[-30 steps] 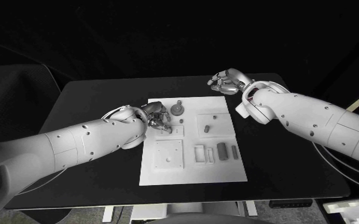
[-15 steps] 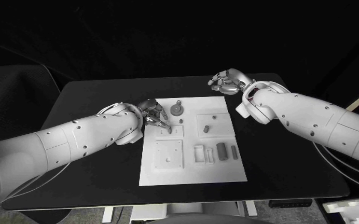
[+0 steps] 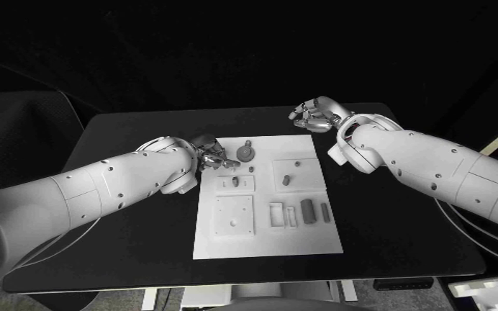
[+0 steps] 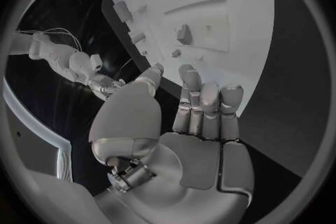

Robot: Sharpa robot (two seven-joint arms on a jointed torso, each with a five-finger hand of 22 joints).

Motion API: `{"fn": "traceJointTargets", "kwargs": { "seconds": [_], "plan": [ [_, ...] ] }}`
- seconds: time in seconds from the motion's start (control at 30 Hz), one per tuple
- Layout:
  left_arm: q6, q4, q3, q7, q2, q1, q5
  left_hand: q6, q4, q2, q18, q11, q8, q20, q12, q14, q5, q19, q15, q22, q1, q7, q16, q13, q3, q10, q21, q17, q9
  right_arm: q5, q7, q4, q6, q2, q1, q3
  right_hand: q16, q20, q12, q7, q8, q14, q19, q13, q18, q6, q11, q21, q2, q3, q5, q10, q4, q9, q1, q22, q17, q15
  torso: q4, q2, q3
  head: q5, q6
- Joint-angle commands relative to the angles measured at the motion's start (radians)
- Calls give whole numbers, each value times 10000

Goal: Assemble the parts on the task board

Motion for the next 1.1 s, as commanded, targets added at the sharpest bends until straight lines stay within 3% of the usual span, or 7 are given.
{"fn": "traceJointTargets", "kwargs": {
  "seconds": [0.03, 0.27, 0.4, 0.73, 0.9, 1.03, 1.1],
  "plan": [
    [806, -31, 9, -810, 119, 146, -557, 178, 30, 88, 501, -68, 107, -19, -19, 165, 31, 148, -52, -2, -254, -38, 122, -13, 91, 195, 59, -15, 79, -10, 6, -10, 142, 26, 1, 5, 36, 5, 34, 59, 55, 93, 63, -12, 55, 41, -17, 603, 5, 60, -11, 56, 18, 10, -99, -10, -14, 10, -6, 1, 6, -13, 3],
    [1619, -229, 5, -1639, 458, 502, -1067, 437, -49, 224, 611, -209, 265, -64, 50, 460, 44, 423, -176, 39, -439, -107, 302, -26, 354, 551, 226, -17, 210, -11, -19, -41, 164, 57, 1, 5, 37, 5, 37, 64, 64, 94, 65, -13, 55, 61, -18, 606, 1, 65, -12, 58, 22, 14, -112, -10, -15, 9, -2, 1, 5, 14, 19],
    [2623, -775, -15, -2036, 954, 723, -1125, 167, -118, 175, 646, -226, 101, -67, -15, 465, 48, 446, -205, 28, -340, -47, 297, -69, 546, 542, 231, -49, 166, -11, -32, -97, 184, 119, 2, 4, 38, 5, 38, 65, 68, 95, 65, -13, 55, 69, -19, 607, -1, 67, -12, 58, 23, 16, -117, -10, -15, 9, 12, -1, -1, 17, 18],
    [4597, -1744, -33, -2066, 1634, 807, -685, -155, -180, 35, 652, -189, -105, -39, -120, 378, 30, 391, -197, -7, -167, 26, 241, -129, 841, 446, 189, -107, 119, -10, -43, -176, 223, 236, 1, 3, 39, 5, 40, 67, 74, 96, 66, -14, 55, 84, -20, 610, -5, 71, -13, 59, 26, 19, -128, -11, -15, 9, -11, 4, 5, 86, 3],
    [4768, -2202, -55, -2194, 1878, 893, 397, -297, -91, -170, 617, -135, -205, -1, -176, 292, 18, 312, -159, -39, -397, 58, 196, -159, 800, 367, 139, -145, 106, -10, -53, -182, 235, 265, 0, 3, 40, 5, 42, 68, 76, 96, 66, -15, 55, 91, -20, 611, -7, 74, -13, 60, 27, 21, -134, -11, -15, 9, -1, 0, 13, 111, 13],
    [4916, -2357, -82, -2327, 2020, 908, 971, -305, -16, -122, 605, -122, -221, 11, -184, 274, 21, 295, -144, -53, -601, 59, 189, -166, 789, 361, 124, -159, 115, -10, -55, -205, 235, 278, 0, 3, 40, 5, 42, 68, 78, 96, 67, -15, 56, 96, -21, 612, -8, 75, -13, 60, 28, 22, -137, -11, -15, 9, 5, -2, 10, 124, 7],
    [4720, -2497, -182, -2264, 2084, 909, 1179, -286, 17, -13, 602, -121, -220, 15, -180, 276, 26, 295, -137, -61, -769, 54, 196, -168, 799, 376, 121, -168, 129, -10, -57, -222, 245, 296, 0, 3, 40, 5, 43, 68, 79, 97, 67, -15, 56, 98, -21, 612, -9, 76, -13, 60, 28, 22, -139, -11, -15, 9, 17, -4, 3, 124, 6]
  ]
}}
